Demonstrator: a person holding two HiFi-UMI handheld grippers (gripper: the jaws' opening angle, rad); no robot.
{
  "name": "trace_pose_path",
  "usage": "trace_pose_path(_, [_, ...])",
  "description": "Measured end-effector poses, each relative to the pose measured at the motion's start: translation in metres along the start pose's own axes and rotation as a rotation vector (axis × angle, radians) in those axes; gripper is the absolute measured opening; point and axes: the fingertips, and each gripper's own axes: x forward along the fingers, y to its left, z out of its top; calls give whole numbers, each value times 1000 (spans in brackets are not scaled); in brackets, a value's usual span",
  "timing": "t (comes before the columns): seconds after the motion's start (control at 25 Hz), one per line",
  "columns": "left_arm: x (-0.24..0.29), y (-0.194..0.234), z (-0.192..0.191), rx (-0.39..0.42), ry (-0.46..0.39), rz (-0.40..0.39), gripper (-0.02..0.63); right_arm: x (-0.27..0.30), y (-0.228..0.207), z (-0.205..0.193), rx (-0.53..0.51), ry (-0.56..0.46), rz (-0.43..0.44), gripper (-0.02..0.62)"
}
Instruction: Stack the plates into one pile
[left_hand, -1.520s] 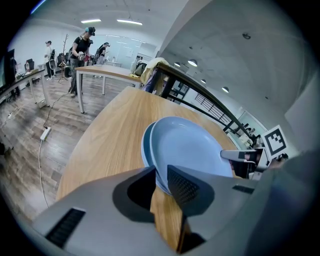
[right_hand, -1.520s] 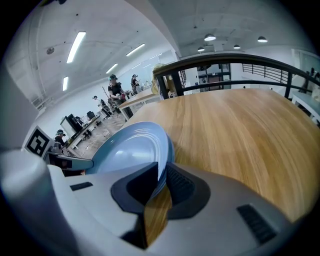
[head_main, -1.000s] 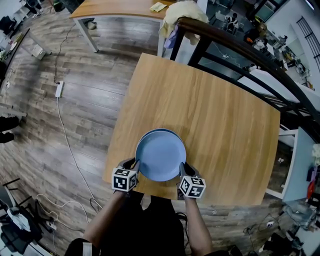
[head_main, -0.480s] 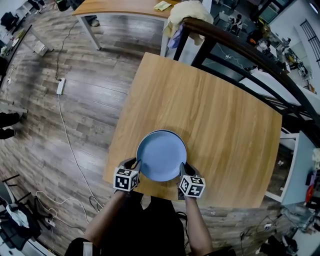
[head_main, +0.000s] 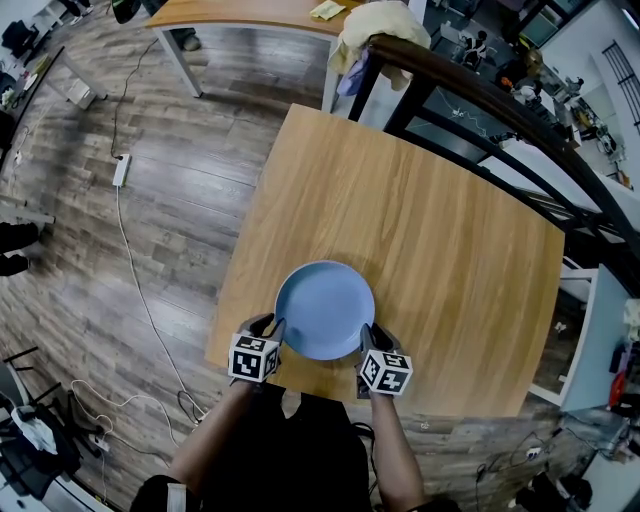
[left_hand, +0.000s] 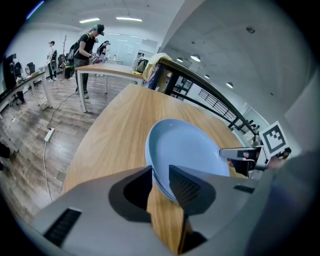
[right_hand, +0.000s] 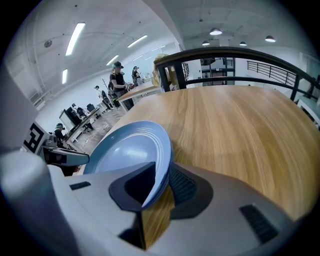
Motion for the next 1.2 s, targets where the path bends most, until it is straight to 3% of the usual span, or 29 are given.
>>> trace_pose_path(0.52, [-5, 6, 11, -8, -26, 10, 123, -3, -5, 18, -23, -50, -24, 107])
trace_pose_path(0.88, [-20, 6, 26, -16, -101, 14, 120, -14, 8, 41, -75, -133, -20, 107])
trace_pose_path(1.2, [-37, -5, 46, -10, -193, 3, 46, -26, 25, 55, -104, -185, 18, 67])
